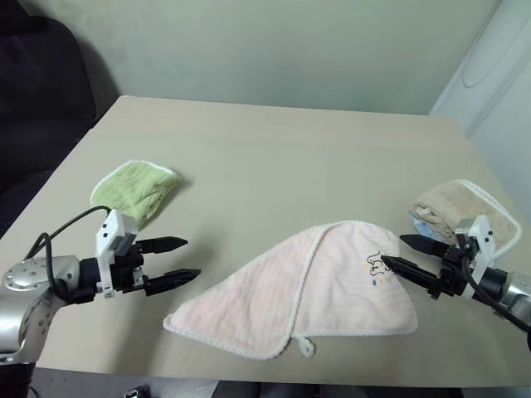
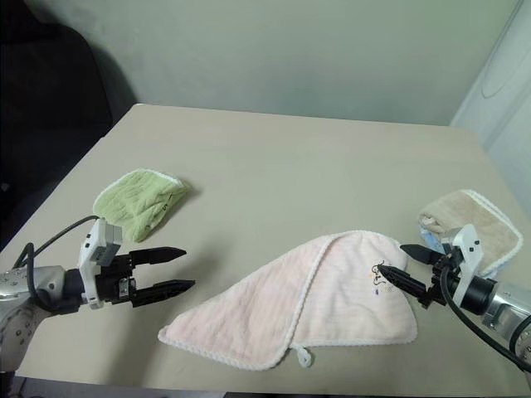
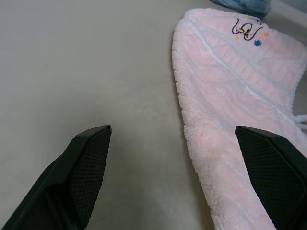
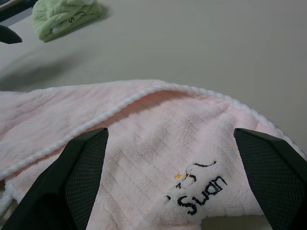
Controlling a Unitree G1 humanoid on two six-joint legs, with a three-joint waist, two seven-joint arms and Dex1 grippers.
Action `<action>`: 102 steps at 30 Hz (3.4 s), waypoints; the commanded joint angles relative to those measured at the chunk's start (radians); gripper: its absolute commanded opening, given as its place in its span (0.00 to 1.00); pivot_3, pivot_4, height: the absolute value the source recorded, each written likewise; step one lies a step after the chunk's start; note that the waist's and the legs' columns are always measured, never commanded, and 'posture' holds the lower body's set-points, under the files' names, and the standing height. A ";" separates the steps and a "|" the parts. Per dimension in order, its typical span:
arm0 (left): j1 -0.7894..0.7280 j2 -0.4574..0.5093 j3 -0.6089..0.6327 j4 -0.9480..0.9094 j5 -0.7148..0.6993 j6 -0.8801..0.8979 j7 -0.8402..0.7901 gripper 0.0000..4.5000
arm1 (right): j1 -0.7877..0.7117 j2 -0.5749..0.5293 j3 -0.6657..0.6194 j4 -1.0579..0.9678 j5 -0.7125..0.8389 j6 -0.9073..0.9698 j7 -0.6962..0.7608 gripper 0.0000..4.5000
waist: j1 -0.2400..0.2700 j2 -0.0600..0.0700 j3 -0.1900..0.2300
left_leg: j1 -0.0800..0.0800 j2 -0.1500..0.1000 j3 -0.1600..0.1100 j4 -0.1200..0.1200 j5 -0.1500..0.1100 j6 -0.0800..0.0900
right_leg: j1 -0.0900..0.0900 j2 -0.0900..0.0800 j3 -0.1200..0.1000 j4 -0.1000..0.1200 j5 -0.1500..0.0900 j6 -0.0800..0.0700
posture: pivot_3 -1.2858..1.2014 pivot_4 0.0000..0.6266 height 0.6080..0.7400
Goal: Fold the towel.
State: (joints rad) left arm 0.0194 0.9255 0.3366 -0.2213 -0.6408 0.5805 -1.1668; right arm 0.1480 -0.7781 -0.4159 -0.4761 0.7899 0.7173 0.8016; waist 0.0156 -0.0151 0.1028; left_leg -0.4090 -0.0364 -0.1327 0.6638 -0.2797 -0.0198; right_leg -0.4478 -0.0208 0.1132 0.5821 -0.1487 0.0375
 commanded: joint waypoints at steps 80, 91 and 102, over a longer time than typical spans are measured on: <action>-0.327 -0.091 -0.811 -0.102 0.534 -0.467 -0.294 0.09 | 0.278 0.023 -0.213 -0.255 0.180 0.118 -0.202 0.99 | -0.002 0.004 -0.011 | 0.001 0.002 0.001 0.001 -0.004 0.000 | -0.001 -0.001 0.000 0.006 -0.010 0.010 | 0.52 0.24 1.00; -0.302 -0.098 -0.695 -0.198 0.279 -0.244 -0.271 0.00 | 0.249 0.018 -0.185 -0.236 0.169 0.112 -0.201 0.99 | -0.002 0.004 -0.012 | 0.000 0.002 0.001 0.001 -0.004 0.000 | -0.001 -0.001 0.000 0.008 -0.012 0.014 | 0.52 0.24 1.00; -0.280 -0.087 -0.583 -0.211 0.095 -0.092 -0.244 0.00 | 0.218 0.006 -0.168 -0.215 0.161 0.110 -0.196 0.99 | -0.002 0.004 -0.012 | 0.001 0.002 0.001 0.001 -0.004 0.000 | -0.001 -0.001 0.000 0.009 -0.013 0.014 | 0.52 0.24 1.00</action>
State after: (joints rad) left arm -0.2625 0.8345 -0.2797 -0.3947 -0.5075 0.4746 -1.4115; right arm 0.3782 -0.7600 -0.5778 -0.6831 0.9536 0.8435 0.6027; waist 0.0139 -0.0113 0.0906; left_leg -0.4084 -0.0345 -0.1320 0.6652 -0.2835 -0.0201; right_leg -0.4490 -0.0215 0.1130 0.5910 -0.1613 0.0516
